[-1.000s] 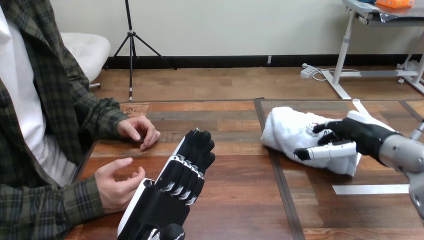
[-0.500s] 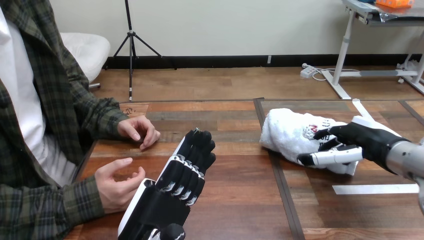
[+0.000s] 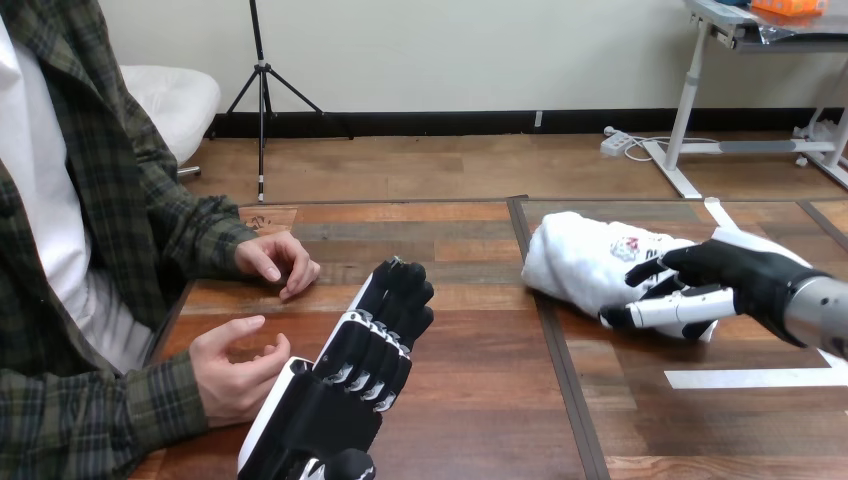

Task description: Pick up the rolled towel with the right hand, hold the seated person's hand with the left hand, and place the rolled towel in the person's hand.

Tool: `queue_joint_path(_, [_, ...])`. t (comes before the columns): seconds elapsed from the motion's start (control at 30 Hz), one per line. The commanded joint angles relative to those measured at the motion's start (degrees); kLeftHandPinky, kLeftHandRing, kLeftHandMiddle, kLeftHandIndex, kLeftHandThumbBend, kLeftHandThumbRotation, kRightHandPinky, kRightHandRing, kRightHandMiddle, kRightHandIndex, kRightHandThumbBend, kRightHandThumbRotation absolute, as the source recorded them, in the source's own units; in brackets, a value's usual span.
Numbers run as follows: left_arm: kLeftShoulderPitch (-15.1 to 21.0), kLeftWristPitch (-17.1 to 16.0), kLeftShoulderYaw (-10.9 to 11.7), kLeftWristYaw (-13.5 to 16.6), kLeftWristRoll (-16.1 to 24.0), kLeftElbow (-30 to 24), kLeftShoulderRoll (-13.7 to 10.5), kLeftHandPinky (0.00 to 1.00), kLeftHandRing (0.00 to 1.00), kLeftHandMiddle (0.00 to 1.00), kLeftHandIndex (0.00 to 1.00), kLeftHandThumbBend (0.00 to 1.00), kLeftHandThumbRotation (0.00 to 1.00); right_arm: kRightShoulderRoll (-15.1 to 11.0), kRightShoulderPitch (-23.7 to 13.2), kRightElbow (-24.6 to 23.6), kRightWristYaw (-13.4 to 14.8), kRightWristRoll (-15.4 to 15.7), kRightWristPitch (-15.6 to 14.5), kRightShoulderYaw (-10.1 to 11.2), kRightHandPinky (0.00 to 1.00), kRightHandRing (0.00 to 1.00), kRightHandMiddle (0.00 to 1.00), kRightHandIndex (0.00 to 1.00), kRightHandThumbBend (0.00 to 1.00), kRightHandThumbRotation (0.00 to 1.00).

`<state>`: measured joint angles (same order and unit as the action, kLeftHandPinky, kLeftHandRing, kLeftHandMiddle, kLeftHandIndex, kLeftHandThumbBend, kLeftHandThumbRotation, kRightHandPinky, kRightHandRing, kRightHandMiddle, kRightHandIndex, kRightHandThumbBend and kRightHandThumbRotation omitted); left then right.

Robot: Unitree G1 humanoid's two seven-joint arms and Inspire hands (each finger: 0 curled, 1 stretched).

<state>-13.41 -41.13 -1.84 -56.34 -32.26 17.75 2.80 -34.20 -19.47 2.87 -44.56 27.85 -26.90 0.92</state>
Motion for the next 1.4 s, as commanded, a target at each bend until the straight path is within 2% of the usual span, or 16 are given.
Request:
queue_joint_path(0.0, [6.2, 0.3, -2.7, 0.3, 2.6, -0.2, 2.0, 1.00, 1.00, 1.00, 0.99, 1.00, 0.59, -13.3, -14.7, -39.9, -9.8, -3.0, -8.3, 10.6, 0.53, 0.64, 0.68, 0.75, 0.98, 0.40])
queue_joint_path(0.1, [6.7, 1.7, -3.1, -0.7, 1.6, -0.1, 2.1, 1.00, 1.00, 1.00, 0.99, 1.00, 0.59, -13.8, -15.6, -42.3, -11.1, -3.7, -9.9, 11.5, 0.50, 0.61, 0.65, 0.72, 0.95, 0.36])
queue_joint_path(0.2, [7.2, 0.5, -3.0, -0.4, 2.5, 0.8, 2.4, 1.00, 1.00, 1.00, 0.99, 1.00, 0.59, -12.6, -16.9, -43.8, -12.0, -6.5, -13.0, 13.0, 0.46, 0.58, 0.63, 0.69, 0.96, 0.34])
queue_joint_path(0.3, [7.7, 0.7, -3.1, -0.5, 2.7, 1.2, 2.4, 1.00, 1.00, 1.00, 0.99, 1.00, 0.59, -13.1, -17.6, -45.3, -12.6, -7.6, -12.6, 14.2, 0.42, 0.55, 0.59, 0.65, 0.96, 0.28])
queue_joint_path(0.4, [8.3, 0.4, -3.1, -0.4, 3.0, 2.1, 2.8, 1.00, 1.00, 1.00, 1.00, 1.00, 0.59, -13.9, -19.0, -46.9, -14.0, -9.2, -14.4, 15.4, 0.38, 0.49, 0.54, 0.61, 0.95, 0.22])
queue_joint_path(0.5, [9.0, 0.2, -3.1, 0.1, 3.7, 2.7, 3.1, 1.00, 1.00, 1.00, 1.00, 1.00, 0.59, -15.4, -20.2, -48.1, -16.0, -11.2, -16.0, 16.9, 0.35, 0.46, 0.52, 0.60, 0.93, 0.17])
queue_joint_path(0.57, [9.5, -0.3, -3.0, 0.3, 3.9, 3.6, 3.5, 1.00, 1.00, 1.00, 0.99, 1.00, 0.59, -16.5, -20.9, -49.1, -17.2, -13.1, -15.8, 18.5, 0.34, 0.45, 0.51, 0.59, 0.92, 0.14])
queue_joint_path(0.7, [10.5, -1.5, -2.8, 0.6, 4.6, 5.0, 4.2, 1.00, 1.00, 1.00, 0.99, 1.00, 0.60, -18.9, -21.8, -50.1, -18.8, -14.3, -15.7, 19.9, 0.32, 0.42, 0.48, 0.56, 0.92, 0.05])
queue_joint_path(0.73, [10.7, -1.7, -2.8, 1.2, 5.2, 5.2, 4.4, 1.00, 1.00, 1.00, 0.99, 1.00, 0.60, -19.5, -22.3, -50.4, -19.6, -15.6, -15.9, 21.0, 0.31, 0.41, 0.48, 0.55, 0.92, 0.04])
queue_joint_path(0.8, [11.0, -1.9, -2.8, 1.8, 5.9, 5.5, 4.7, 1.00, 1.00, 1.00, 0.98, 1.00, 0.61, -19.9, -22.7, -50.7, -20.3, -17.3, -16.1, 22.3, 0.30, 0.40, 0.46, 0.54, 0.94, 0.02])
queue_joint_path(0.9, [12.0, -2.1, -2.6, 1.0, 5.4, 6.6, 5.1, 1.00, 1.00, 1.00, 0.99, 1.00, 0.61, -22.2, -22.4, -50.9, -22.2, -18.7, -16.1, 24.8, 0.29, 0.38, 0.45, 0.53, 0.97, 0.01])
queue_joint_path(0.93, [12.4, -2.4, -2.6, 0.9, 5.4, 7.1, 5.3, 1.00, 1.00, 1.00, 0.99, 1.00, 0.61, -22.5, -22.5, -50.9, -22.7, -20.1, -15.8, 26.2, 0.28, 0.38, 0.45, 0.52, 0.98, 0.01])
queue_joint_path(1.0, [12.8, -2.7, -2.4, 1.0, 5.6, 7.7, 5.6, 1.00, 1.00, 1.00, 0.98, 1.00, 0.62, -22.5, -22.6, -50.7, -23.1, -21.7, -15.4, 27.8, 0.28, 0.37, 0.44, 0.52, 0.98, 0.00])
queue_joint_path(1.07, [13.2, -2.2, -2.5, 1.3, 5.9, 8.1, 5.8, 1.00, 1.00, 1.00, 0.98, 1.00, 0.62, -22.9, -22.7, -51.0, -23.9, -22.7, -17.3, 29.8, 0.28, 0.37, 0.43, 0.51, 0.99, 0.00])
queue_joint_path(1.3, [14.4, -2.7, -2.5, 2.3, 7.0, 9.3, 6.4, 1.00, 1.00, 1.00, 0.98, 1.00, 0.61, -25.2, -24.1, -50.0, -25.2, -25.3, -19.5, 32.3, 0.28, 0.38, 0.44, 0.52, 0.97, 0.00])
queue_joint_path(1.37, [14.7, -2.2, -2.6, 2.4, 7.1, 9.5, 6.6, 1.00, 1.00, 1.00, 0.98, 1.00, 0.61, -24.8, -24.5, -49.5, -24.3, -25.7, -19.9, 33.2, 0.29, 0.39, 0.45, 0.52, 0.95, 0.00])
